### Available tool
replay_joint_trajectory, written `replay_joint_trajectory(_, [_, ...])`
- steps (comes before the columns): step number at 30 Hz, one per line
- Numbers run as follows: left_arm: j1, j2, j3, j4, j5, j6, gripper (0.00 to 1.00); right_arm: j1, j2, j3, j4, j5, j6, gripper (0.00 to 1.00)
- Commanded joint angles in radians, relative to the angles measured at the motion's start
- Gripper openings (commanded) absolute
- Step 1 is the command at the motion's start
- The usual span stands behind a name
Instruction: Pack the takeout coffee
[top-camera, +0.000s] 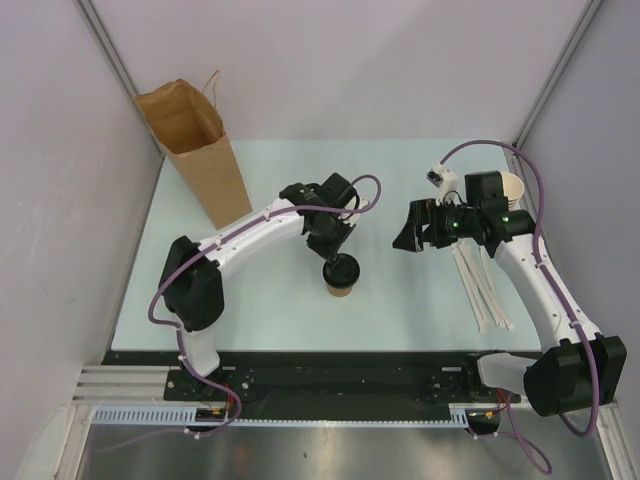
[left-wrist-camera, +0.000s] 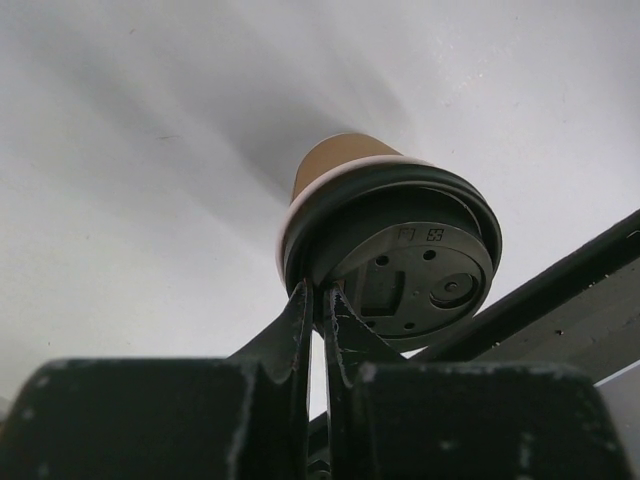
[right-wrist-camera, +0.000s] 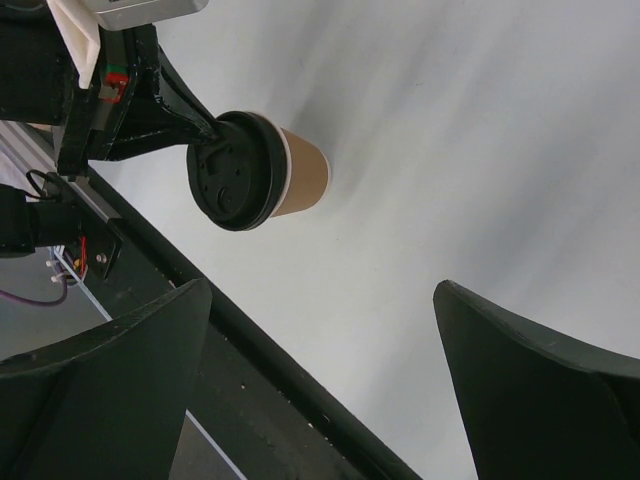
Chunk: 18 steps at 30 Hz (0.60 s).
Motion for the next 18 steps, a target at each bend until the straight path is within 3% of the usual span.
replay_joint_trajectory(1, [0.006, 0.003, 0.04, -0.003, -0.019, -0.01, 0.08, 0.003, -0.021, 0.001, 0.02, -0.003, -0.007, 1.0])
replay_joint_trajectory(8, [0.006, -0.01, 0.033, -0.008, -0.007, 0.001, 0.16, 0.001, -0.021, 0.0, 0.023, -0.007, -0.007, 1.0])
replay_joint_trajectory(13, [0.009, -0.017, 0.033, -0.011, 0.005, 0.008, 0.36, 0.003, -0.021, 0.001, 0.024, -0.012, -0.008, 1.0])
replay_joint_trajectory(18, [0.017, -0.033, 0.057, -0.021, 0.019, 0.018, 0.42, 0.003, -0.023, 0.001, 0.026, -0.013, -0.007, 0.99])
